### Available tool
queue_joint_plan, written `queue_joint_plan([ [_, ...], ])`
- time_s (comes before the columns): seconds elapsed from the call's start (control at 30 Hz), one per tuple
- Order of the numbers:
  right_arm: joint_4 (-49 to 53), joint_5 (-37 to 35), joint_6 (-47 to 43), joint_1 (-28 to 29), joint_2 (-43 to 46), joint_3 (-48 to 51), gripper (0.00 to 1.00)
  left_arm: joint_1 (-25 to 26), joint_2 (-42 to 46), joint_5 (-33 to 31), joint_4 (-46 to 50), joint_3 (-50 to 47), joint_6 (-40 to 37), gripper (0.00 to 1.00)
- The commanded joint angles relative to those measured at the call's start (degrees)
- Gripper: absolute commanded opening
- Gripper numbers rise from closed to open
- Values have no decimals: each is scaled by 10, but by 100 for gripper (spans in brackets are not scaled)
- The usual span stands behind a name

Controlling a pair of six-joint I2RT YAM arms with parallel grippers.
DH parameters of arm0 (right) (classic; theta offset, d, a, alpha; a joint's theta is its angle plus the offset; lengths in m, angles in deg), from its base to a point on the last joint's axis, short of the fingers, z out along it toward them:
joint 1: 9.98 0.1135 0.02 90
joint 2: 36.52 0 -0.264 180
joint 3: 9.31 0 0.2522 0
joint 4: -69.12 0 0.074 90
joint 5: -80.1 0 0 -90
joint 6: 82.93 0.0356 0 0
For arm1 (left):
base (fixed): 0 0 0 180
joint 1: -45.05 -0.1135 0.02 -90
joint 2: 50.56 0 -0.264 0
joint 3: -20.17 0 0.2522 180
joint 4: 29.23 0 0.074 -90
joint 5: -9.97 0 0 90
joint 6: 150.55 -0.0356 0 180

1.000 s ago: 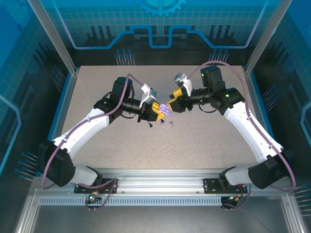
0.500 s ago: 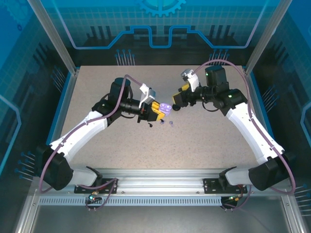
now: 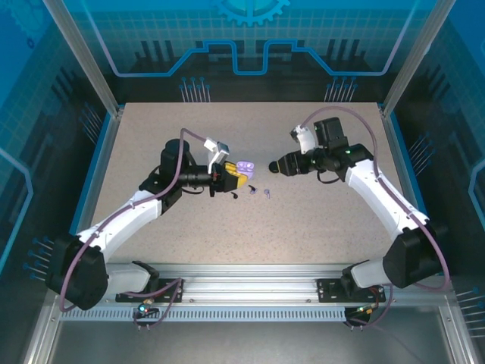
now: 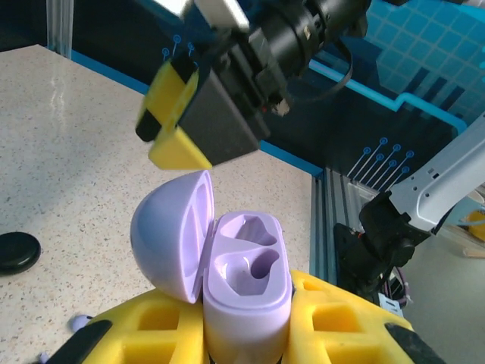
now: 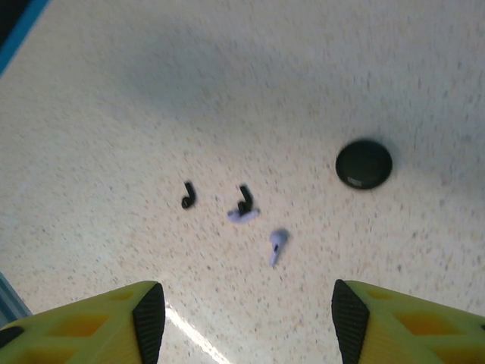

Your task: Insert the wireless bluetooth earbuds into the charging case

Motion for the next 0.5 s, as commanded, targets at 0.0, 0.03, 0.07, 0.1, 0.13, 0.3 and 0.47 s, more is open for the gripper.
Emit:
queue_joint_plan([
  [0.0,0,-28,30,18,-10,24,61,-9,17,-2,-97,-49,46,3],
  [0.03,-3,-36,36,25,-14,31,61,-9,20,-4,-109,-60,48,3],
  [0.07,-6,-47,41,31,-18,36,61,-10,22,-7,-113,-67,49,3],
  [0.1,-8,-58,49,38,-23,40,60,-9,22,-7,-114,-73,48,3],
  [0.13,-10,-63,54,43,-29,44,59,-9,23,-4,-116,-77,47,3],
  [0.3,-18,-90,75,70,-72,53,57,-10,33,-2,-126,-102,45,2],
  [0.47,-35,-103,98,86,-122,48,51,-10,55,-4,-134,-133,43,3],
])
